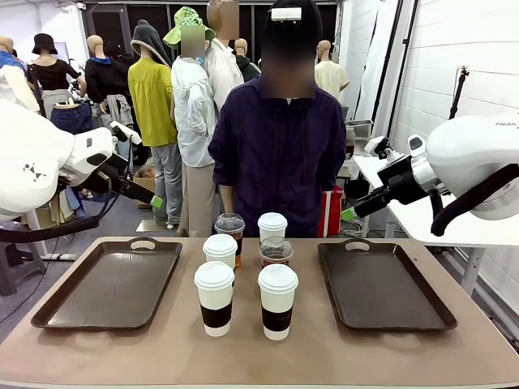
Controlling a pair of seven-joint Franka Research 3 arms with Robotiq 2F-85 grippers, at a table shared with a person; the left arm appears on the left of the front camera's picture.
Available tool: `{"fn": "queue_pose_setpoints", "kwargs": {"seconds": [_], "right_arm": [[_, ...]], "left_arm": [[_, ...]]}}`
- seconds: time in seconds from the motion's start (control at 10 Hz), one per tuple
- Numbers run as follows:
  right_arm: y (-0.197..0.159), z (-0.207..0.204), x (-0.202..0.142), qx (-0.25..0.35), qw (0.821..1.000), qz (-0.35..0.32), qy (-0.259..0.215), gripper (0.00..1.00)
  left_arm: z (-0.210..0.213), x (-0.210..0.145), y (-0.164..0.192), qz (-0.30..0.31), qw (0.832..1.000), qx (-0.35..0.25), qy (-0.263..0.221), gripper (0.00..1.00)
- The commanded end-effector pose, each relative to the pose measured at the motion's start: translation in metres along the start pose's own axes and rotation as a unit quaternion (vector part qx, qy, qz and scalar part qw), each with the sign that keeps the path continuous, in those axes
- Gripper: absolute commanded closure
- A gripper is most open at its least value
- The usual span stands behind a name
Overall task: Distribute the coffee onto the tray.
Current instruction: Pick up one iced Americano and place it on the right Handle tray.
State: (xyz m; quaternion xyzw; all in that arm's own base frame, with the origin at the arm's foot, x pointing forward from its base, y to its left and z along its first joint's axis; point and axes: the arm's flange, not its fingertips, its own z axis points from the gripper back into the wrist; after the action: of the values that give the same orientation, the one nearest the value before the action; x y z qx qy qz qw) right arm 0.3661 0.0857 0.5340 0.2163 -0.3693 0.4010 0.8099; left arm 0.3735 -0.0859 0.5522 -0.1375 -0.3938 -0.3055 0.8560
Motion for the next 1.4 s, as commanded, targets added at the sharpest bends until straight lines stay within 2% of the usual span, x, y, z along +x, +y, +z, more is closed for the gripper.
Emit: {"fn": "queue_pose_setpoints", "kwargs": {"seconds": [0.0,0.4,0.5,0.6,0.9,1.3], "right_arm": [[0.000,-0.001,0.000,0.009,1.000,-0.002,-0.005,0.00],[0.000,0.001,0.000,-0.001,1.000,-0.004,-0.001,0.00],[-0.011,0.000,0.007,0.003,1.000,0.001,0.006,0.00],[-0.021,-0.002,0.013,0.027,0.999,0.020,0.010,0.00],[-0.059,-0.018,0.028,0.101,0.992,0.067,-0.023,0.00],[-0.084,-0.051,0.024,0.119,0.985,0.118,-0.036,0.00]], "left_arm": [[0.002,0.000,0.000,0.001,1.000,-0.001,-0.002,0.00],[0.002,0.000,0.000,0.001,1.000,-0.001,-0.002,0.00],[0.002,0.000,0.000,0.001,1.000,-0.001,-0.002,0.00],[0.002,0.000,0.000,0.001,1.000,-0.001,-0.002,0.00],[0.002,0.000,0.000,0.001,1.000,-0.001,-0.002,0.00],[0.002,0.000,0.000,0.001,1.000,-0.001,-0.002,0.00]]}}
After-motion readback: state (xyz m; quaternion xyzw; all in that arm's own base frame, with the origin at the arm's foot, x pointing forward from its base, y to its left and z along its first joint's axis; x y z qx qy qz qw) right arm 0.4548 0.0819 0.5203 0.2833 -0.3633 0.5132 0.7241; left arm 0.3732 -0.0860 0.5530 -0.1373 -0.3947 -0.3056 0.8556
